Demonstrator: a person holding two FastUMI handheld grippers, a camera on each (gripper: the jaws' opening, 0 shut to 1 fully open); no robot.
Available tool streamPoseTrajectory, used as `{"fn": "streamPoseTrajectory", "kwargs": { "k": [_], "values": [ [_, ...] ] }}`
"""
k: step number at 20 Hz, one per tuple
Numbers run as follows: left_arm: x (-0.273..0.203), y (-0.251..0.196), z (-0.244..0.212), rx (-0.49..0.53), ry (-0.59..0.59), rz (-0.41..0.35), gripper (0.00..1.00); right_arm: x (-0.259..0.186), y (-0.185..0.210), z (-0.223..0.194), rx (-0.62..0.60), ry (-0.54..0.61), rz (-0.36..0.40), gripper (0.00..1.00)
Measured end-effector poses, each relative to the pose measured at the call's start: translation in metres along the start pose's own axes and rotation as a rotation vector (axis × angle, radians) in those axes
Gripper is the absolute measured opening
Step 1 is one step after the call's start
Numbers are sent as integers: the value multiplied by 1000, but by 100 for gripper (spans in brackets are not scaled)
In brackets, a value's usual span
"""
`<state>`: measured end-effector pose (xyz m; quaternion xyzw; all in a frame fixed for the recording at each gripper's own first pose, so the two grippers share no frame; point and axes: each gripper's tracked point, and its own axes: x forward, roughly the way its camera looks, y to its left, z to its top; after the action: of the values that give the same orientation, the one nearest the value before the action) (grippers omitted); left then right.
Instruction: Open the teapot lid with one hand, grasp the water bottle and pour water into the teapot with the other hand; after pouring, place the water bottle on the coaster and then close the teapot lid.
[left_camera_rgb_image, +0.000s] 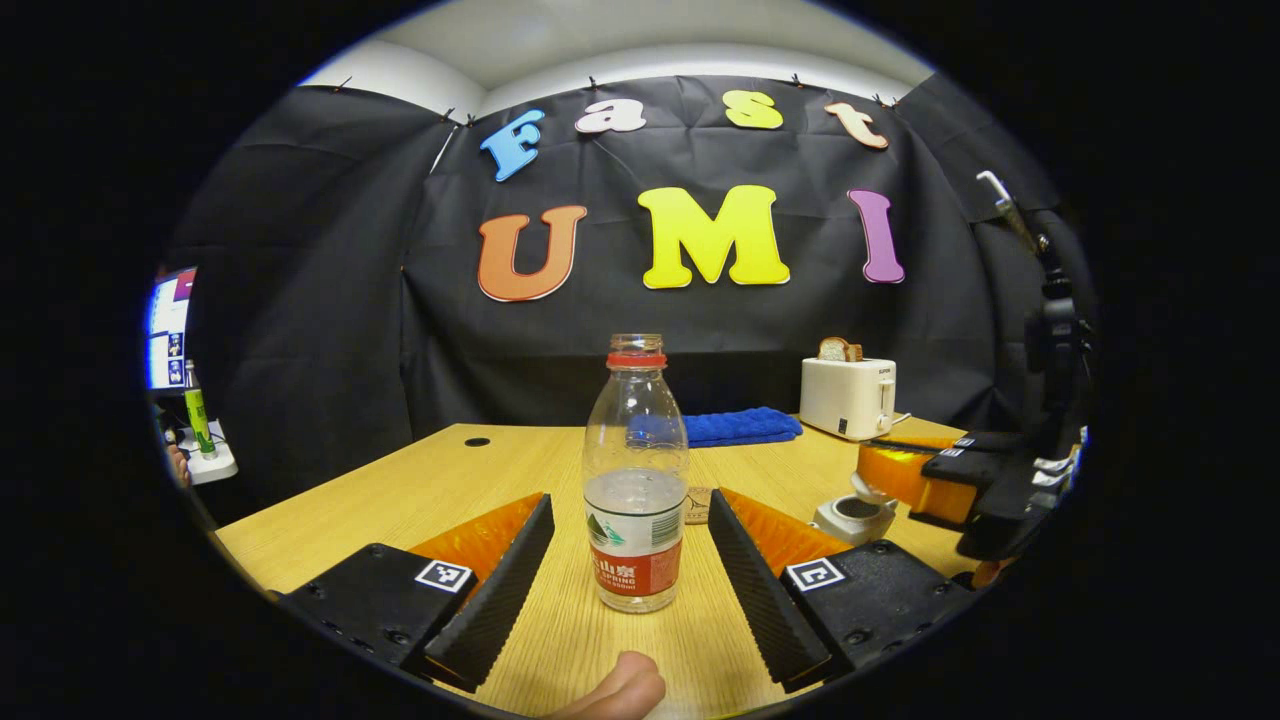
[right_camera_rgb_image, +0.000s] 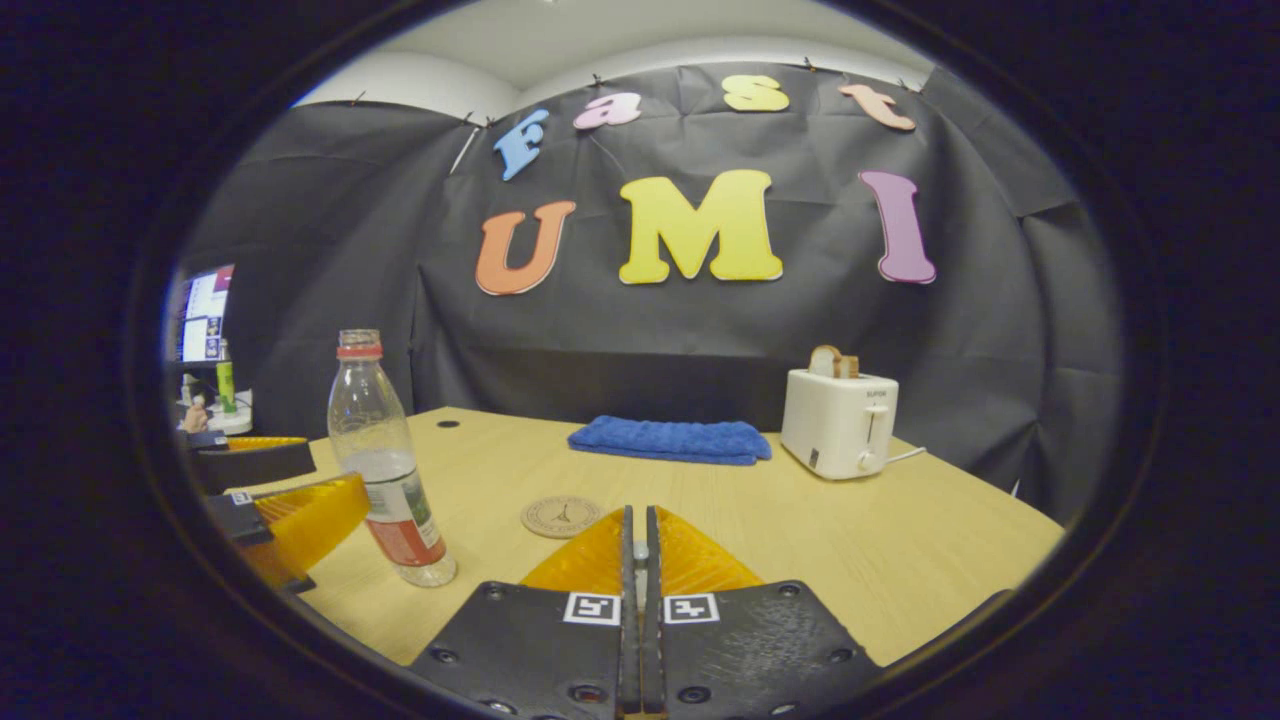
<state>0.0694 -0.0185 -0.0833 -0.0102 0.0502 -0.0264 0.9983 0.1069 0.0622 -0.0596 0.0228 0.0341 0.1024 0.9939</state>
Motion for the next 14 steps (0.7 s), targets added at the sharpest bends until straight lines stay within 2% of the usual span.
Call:
{"fn": "streamPoseTrajectory", "kwargs": {
  "k": [4, 8, 14],
  "values": [
    [13, -6, -14, -18, 21, -55, 98, -20, -9, 18, -50, -39, -19, 1],
    [28, -3, -16, -33, 10, -79, 98, -34, -23, 31, -63, -76, -47, 1],
    [55, 7, -18, -47, 19, -39, 95, -38, -48, 35, -2, -76, -64, 1]
  ]
}}
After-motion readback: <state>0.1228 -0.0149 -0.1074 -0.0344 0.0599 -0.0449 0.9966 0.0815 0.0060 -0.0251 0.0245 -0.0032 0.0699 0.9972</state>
